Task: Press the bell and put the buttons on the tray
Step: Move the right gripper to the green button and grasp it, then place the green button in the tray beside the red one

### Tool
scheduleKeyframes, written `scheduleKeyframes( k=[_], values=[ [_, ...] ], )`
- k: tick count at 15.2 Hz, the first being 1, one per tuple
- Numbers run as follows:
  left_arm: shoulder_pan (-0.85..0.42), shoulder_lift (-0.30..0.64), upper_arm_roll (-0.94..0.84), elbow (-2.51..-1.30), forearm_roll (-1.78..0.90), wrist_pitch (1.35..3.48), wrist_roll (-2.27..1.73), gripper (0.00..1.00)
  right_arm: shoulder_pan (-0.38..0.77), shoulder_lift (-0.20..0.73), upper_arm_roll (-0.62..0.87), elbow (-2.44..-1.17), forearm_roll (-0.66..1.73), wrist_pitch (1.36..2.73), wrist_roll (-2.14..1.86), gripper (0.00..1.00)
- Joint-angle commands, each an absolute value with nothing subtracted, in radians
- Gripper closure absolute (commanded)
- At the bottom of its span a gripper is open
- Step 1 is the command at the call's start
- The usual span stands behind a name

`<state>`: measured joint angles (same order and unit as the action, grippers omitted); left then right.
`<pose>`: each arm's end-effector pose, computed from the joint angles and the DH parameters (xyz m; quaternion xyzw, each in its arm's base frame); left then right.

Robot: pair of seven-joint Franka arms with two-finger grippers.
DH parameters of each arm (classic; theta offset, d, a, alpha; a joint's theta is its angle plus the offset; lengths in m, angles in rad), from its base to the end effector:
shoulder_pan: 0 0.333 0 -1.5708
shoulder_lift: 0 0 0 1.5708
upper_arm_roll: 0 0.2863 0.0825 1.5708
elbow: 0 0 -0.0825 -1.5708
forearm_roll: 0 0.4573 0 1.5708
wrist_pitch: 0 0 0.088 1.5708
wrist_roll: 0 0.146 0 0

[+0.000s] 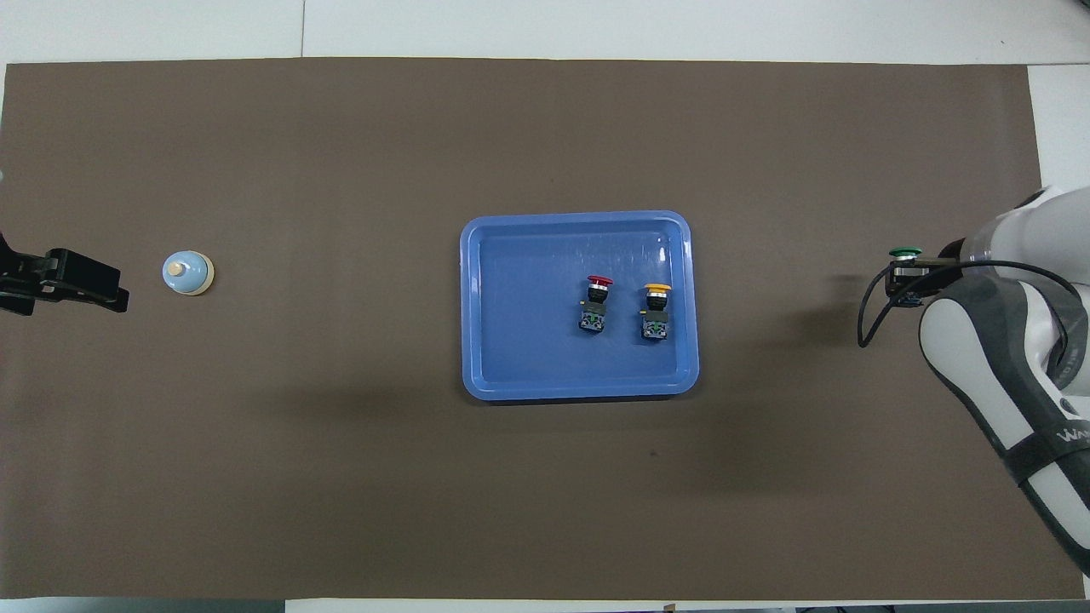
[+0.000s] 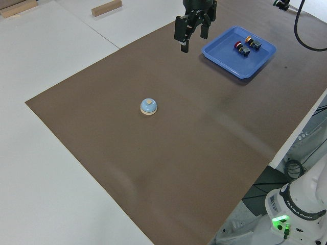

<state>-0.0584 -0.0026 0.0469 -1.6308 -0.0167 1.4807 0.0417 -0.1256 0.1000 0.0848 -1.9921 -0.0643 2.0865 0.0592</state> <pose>0.6086 -0.0095 0.5183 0.9969 -0.0267 -0.0735 0.0095 0.6348 -0.0313 0.3073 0.9991 -0.0343 -0.0023 0.0237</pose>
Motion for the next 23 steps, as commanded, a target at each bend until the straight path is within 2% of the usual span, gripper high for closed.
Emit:
scheduleKeyframes(
  k=[1,3,5,9,11,13,15,19,23],
  values=[
    [-0.060,-0.028,0.051,-1.652,-0.021,1.477,0.032,0.00,0.022,0.127,0.089,-1.837,-0.069,1.941,0.208,1.00],
    [-0.060,-0.028,0.051,-1.652,-0.021,1.477,0.032,0.00,0.174,0.170,0.089,-1.726,-0.066,1.875,0.358,1.00],
    [-0.060,-0.028,0.051,-1.652,-0.021,1.477,0.032,0.00,0.297,0.173,0.089,-1.715,-0.054,1.882,0.481,1.00],
    [-0.060,-0.028,0.051,-1.652,-0.021,1.477,0.032,0.00,0.434,0.235,0.091,-1.720,-0.018,2.008,0.560,1.00],
    [-0.060,-0.028,0.051,-1.652,-0.021,1.477,0.032,0.00,0.492,0.314,0.089,-1.686,-0.020,2.058,0.612,1.00],
    [-0.060,-0.028,0.051,-1.652,-0.021,1.477,0.032,0.00,0.538,0.400,0.089,-1.646,-0.032,2.121,0.670,1.00],
    [-0.060,-0.028,0.051,-1.652,-0.021,1.477,0.032,0.00,0.578,0.446,0.086,-1.655,-0.046,2.195,0.690,1.00],
    [-0.060,-0.028,0.051,-1.652,-0.021,1.477,0.032,0.00,0.569,0.480,0.086,-1.712,-0.061,2.316,0.683,1.00],
    [-0.060,-0.028,0.051,-1.652,-0.021,1.477,0.032,0.00,0.566,0.476,0.087,-1.732,-0.057,2.329,0.698,1.00]
  ],
)
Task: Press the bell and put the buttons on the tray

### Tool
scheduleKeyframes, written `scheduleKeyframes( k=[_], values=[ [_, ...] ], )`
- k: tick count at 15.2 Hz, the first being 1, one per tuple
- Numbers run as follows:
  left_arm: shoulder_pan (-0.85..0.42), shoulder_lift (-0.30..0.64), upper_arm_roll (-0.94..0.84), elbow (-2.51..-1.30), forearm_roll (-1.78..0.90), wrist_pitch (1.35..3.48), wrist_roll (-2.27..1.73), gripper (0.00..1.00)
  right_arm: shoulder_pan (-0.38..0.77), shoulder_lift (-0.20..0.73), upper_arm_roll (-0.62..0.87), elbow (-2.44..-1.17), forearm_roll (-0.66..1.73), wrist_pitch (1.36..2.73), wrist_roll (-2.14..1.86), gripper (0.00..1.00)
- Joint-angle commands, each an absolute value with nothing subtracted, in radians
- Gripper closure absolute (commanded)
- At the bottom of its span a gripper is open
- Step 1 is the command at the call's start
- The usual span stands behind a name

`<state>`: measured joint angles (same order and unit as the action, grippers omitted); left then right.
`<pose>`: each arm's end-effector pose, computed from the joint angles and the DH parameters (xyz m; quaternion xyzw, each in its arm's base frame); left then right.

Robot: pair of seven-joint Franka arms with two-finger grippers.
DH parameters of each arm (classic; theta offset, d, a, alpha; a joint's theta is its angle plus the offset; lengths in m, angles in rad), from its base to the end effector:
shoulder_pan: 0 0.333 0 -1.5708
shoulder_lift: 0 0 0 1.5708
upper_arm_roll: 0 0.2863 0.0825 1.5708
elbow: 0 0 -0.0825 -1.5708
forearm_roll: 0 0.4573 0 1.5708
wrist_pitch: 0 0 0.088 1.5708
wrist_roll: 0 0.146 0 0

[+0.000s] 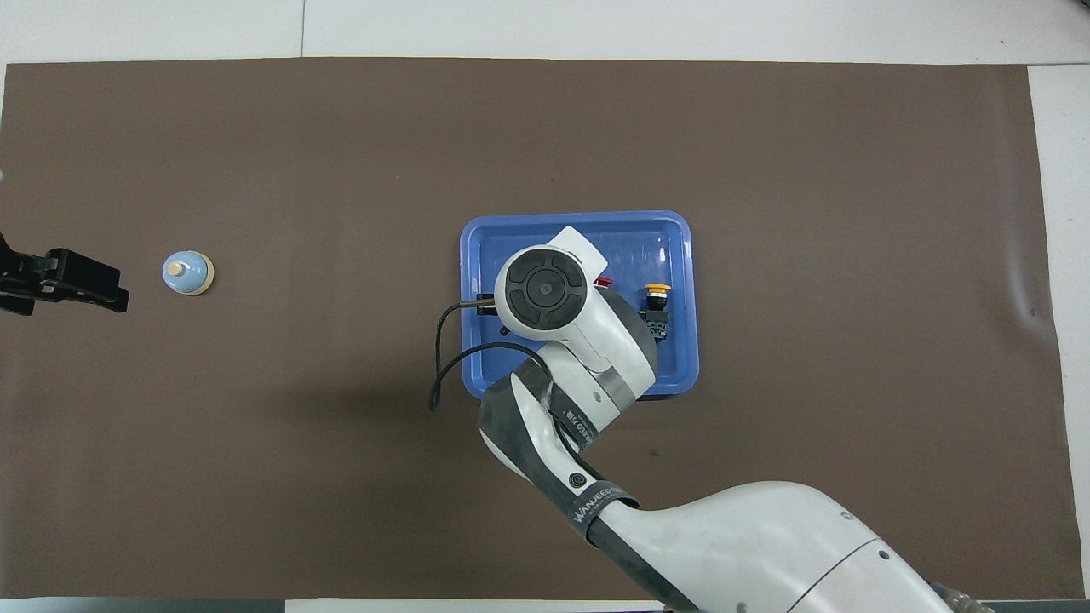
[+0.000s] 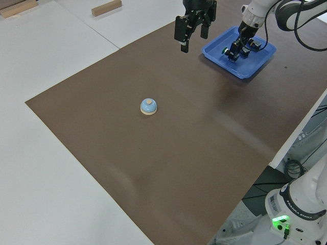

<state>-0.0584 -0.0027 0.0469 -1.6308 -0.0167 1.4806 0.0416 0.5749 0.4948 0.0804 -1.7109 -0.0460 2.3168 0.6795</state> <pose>0.6085 -0.0095 0.5184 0.9969 -0.0266 -0.0735 0.0095 0.5811 0.4411 0.2067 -0.9984 0.0033 -0.0437 0.0358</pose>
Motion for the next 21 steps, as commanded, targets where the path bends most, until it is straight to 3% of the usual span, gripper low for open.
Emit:
scheduleKeyframes(
  k=[1,2,4,7,13,17,21],
  values=[
    [-0.060,-0.028,0.051,-1.652,-0.021,1.477,0.032,0.00,0.563,0.476,0.087,-1.732,-0.051,2.327,0.715,0.57],
    [-0.060,-0.028,0.051,-1.652,-0.021,1.477,0.032,0.00,0.561,0.476,0.087,-1.727,-0.046,2.318,0.757,0.01],
    [-0.060,-0.028,0.051,-1.652,-0.021,1.477,0.032,0.00,0.546,0.451,0.086,-1.723,-0.045,2.286,0.849,0.00],
    [-0.060,-0.028,0.051,-1.652,-0.021,1.477,0.032,0.00,0.427,0.336,0.090,-1.721,-0.043,2.156,0.833,0.00],
    [-0.060,-0.028,0.051,-1.652,-0.021,1.477,0.032,0.00,0.227,0.151,0.084,-1.718,0.018,1.832,0.326,0.00],
    [-0.060,-0.028,0.051,-1.652,-0.021,1.477,0.032,0.00,0.094,0.049,0.084,-1.712,0.020,1.689,0.091,0.00],
    [-0.060,-0.028,0.051,-1.652,-0.021,1.477,0.032,0.00,0.037,-0.032,0.081,-1.710,0.020,1.577,0.009,0.00]
  ],
)
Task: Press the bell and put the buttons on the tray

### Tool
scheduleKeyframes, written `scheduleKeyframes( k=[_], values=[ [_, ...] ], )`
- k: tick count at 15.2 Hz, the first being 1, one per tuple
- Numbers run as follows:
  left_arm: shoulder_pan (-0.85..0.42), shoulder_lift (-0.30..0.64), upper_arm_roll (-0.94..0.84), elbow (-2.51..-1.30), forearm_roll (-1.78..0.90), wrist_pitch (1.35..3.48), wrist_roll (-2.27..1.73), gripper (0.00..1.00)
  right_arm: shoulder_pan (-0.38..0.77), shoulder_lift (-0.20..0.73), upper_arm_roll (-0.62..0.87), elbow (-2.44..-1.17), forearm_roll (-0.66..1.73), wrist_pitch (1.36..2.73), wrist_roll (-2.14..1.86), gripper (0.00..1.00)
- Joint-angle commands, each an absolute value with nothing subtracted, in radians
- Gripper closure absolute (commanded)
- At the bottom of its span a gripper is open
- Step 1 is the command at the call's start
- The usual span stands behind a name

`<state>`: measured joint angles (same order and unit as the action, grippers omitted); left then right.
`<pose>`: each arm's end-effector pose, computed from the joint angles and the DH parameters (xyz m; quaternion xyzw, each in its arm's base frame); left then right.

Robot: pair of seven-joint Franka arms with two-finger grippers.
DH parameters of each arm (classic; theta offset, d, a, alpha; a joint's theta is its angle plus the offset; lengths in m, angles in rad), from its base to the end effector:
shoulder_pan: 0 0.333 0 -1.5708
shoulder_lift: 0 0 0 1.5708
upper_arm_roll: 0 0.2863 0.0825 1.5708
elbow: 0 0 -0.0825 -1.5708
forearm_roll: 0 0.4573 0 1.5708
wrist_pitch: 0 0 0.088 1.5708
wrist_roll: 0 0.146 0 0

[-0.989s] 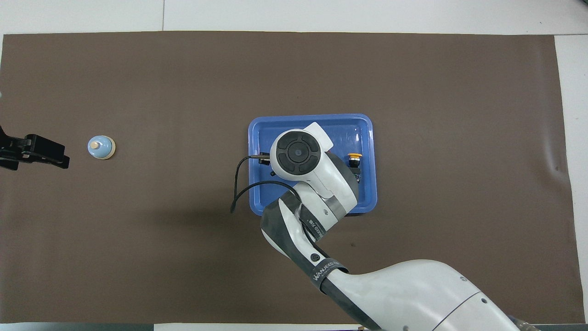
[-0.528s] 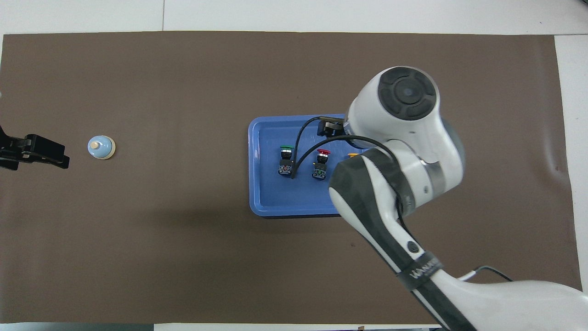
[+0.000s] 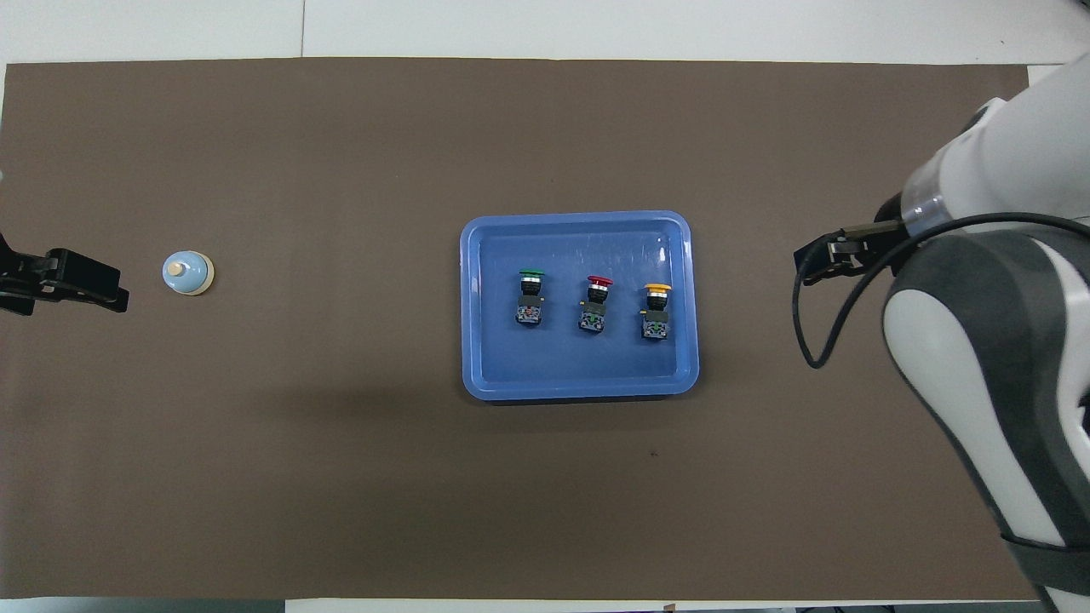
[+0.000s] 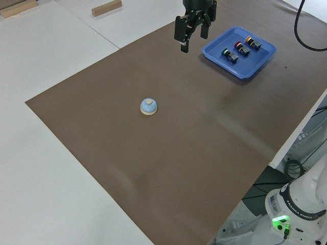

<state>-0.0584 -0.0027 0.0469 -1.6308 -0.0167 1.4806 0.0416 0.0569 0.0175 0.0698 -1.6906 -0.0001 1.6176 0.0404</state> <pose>0.6085 -0.0095 0.5184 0.9969 -0.0266 -0.0735 0.0095 0.6212 0.0789 0.4836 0.9980 0.0431 -0.0451 0.0032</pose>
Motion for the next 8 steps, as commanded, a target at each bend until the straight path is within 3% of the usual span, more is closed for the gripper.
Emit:
scheduleKeyframes(
  k=[1,8],
  values=[
    [-0.060,-0.028,0.051,-1.652,-0.021,1.477,0.032,0.00,0.025,-0.043,0.084,-1.707,0.020,1.554,0.008,0.00],
    [-0.069,-0.028,0.049,-1.652,-0.021,1.479,0.028,0.00,-0.058,-0.026,0.129,-1.606,0.020,1.416,0.003,0.00]
  ],
)
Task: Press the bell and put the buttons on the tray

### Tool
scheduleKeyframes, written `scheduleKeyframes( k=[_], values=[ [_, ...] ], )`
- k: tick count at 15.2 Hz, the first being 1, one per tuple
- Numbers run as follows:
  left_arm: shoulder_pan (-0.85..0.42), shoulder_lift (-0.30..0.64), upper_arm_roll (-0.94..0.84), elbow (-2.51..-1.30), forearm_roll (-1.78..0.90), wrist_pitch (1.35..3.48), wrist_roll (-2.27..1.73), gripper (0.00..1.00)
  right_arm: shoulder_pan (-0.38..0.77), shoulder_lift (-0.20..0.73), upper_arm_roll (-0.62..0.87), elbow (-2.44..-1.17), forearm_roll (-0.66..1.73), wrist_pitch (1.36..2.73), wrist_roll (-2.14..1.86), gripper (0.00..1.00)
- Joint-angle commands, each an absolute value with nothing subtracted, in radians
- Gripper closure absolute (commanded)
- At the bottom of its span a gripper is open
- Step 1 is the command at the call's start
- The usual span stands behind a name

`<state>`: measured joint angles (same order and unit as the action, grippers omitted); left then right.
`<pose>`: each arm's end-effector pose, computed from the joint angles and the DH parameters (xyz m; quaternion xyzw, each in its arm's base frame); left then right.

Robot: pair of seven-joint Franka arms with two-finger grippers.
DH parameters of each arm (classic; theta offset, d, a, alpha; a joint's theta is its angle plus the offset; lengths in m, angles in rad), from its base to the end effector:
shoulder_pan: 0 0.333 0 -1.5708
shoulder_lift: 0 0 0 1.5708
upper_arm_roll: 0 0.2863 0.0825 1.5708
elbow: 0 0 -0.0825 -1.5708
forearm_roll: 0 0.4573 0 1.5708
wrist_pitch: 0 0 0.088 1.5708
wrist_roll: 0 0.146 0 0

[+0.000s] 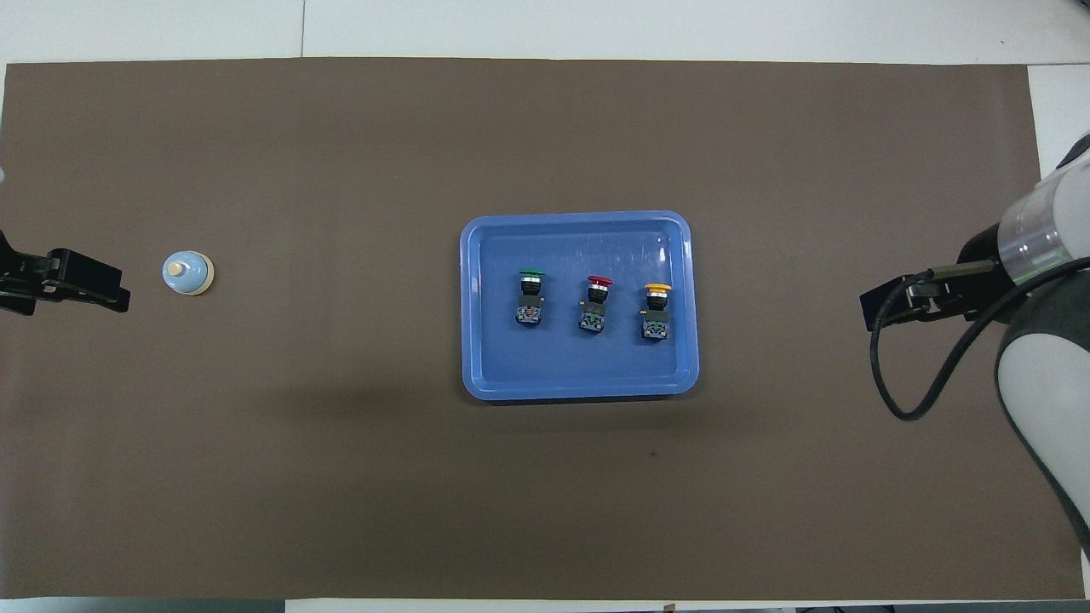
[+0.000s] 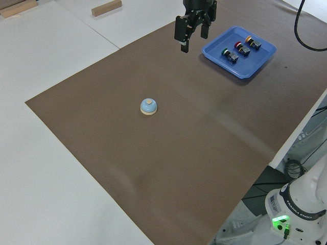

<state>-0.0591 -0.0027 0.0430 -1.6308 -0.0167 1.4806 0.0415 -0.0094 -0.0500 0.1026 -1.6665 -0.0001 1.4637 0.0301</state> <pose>0.6085 -0.0123 0.5184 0.9968 -0.0289 -0.0736 0.0093 0.5908 0.0561 0.5267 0.9966 0.0312 -0.0762 0.0073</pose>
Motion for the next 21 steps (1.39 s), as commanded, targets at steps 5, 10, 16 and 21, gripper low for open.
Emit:
scheduleKeyframes(
  k=[5,10,16,21],
  values=[
    [-0.064,-0.026,0.049,-1.652,-0.021,1.531,0.032,0.60,-0.061,-0.025,0.127,-1.605,0.018,1.417,0.006,0.00],
    [-0.058,-0.026,0.052,-1.652,-0.021,1.528,0.029,1.00,-0.063,-0.025,0.126,-1.606,0.008,1.428,0.006,0.00],
    [-0.054,-0.026,0.060,-1.655,-0.021,1.534,-0.035,1.00,-0.066,-0.026,0.121,-1.606,0.009,1.428,0.006,0.00],
    [-0.017,-0.020,0.060,-1.683,-0.021,1.592,-0.026,1.00,-0.066,-0.037,0.121,-1.628,0.008,1.430,0.009,0.00]
  ],
)
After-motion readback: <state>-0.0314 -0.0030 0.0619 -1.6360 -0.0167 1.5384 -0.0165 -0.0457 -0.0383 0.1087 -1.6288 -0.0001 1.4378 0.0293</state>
